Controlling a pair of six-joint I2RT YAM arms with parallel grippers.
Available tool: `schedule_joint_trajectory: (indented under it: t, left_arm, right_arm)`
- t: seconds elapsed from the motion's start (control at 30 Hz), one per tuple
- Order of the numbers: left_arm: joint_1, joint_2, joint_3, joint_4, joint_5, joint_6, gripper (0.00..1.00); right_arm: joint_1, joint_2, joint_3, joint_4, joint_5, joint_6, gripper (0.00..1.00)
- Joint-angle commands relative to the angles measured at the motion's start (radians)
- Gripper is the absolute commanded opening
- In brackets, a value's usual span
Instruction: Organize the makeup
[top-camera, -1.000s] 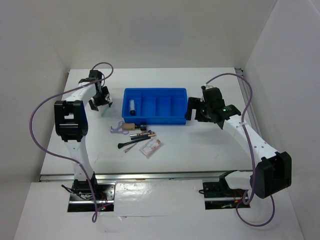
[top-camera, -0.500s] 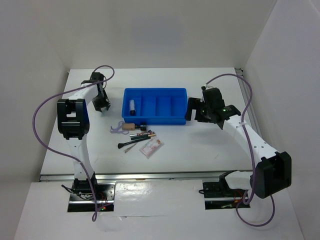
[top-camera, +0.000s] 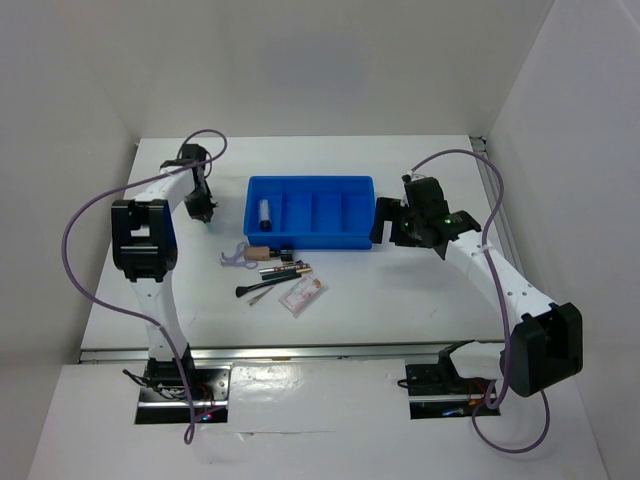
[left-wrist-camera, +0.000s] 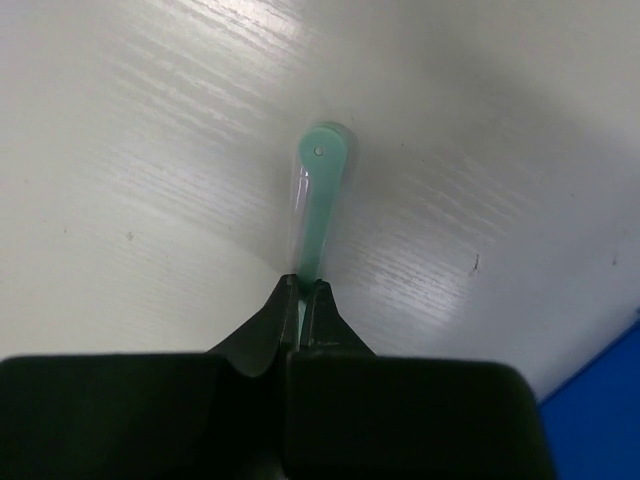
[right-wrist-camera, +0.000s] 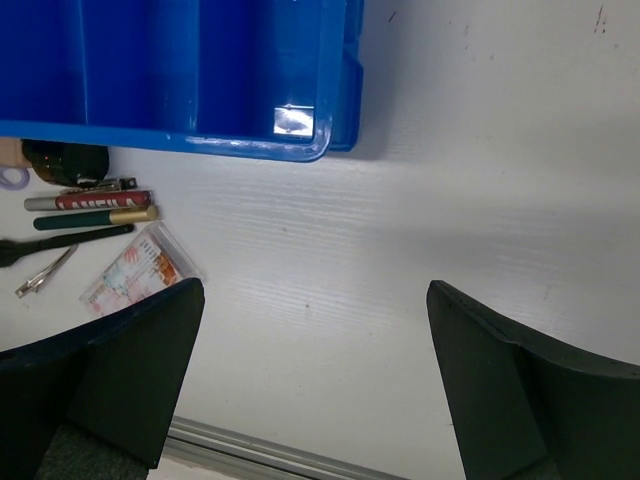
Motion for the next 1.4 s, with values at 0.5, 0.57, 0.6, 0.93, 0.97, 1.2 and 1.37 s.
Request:
schedule_joint_trajectory:
  t: [0.5, 0.57, 0.6, 0.93, 0.97, 1.2, 1.37]
  left_arm:
    - [-0.322, -0.344, -0.009, 0.075, 0.181, 0.023, 0.0]
    - [-0.353, -0.307, 0.021, 0.055, 0.181, 0.014, 0.0]
    - [-0.384, -0.29, 0.044, 0.055, 0.181, 0.014, 0.0]
    - [-0.477, -0.095, 0.173, 0.044, 0.119, -0.025, 0.0]
    - [-0.477, -0.084, 0.19, 0.044, 0.119, -0.025, 0.0]
    - [-0.477, -0.005, 0.272, 0.018, 0.119, -0.054, 0.0]
    - [-0.477, 0.026, 0.272, -0.002, 0.107, -0.072, 0.05]
  right_arm:
    - [-0.004, -0.004, -0.01, 0.021, -0.02, 0.023, 1.0]
    - [-0.004, -0.014, -0.01, 0.009, 0.001, 0.023, 1.0]
    - [-0.004, -0.023, -0.01, 0.009, 0.001, 0.023, 1.0]
    - [-0.004, -0.034, -0.01, -0.002, 0.004, 0.023, 1.0]
    - [-0.004, -0.034, -0.01, -0.002, 0.004, 0.023, 1.0]
    - [-0.004, -0.043, -0.01, -0.011, 0.015, 0.023, 1.0]
    - [-0.004, -0.043, -0.019, -0.011, 0.015, 0.023, 1.0]
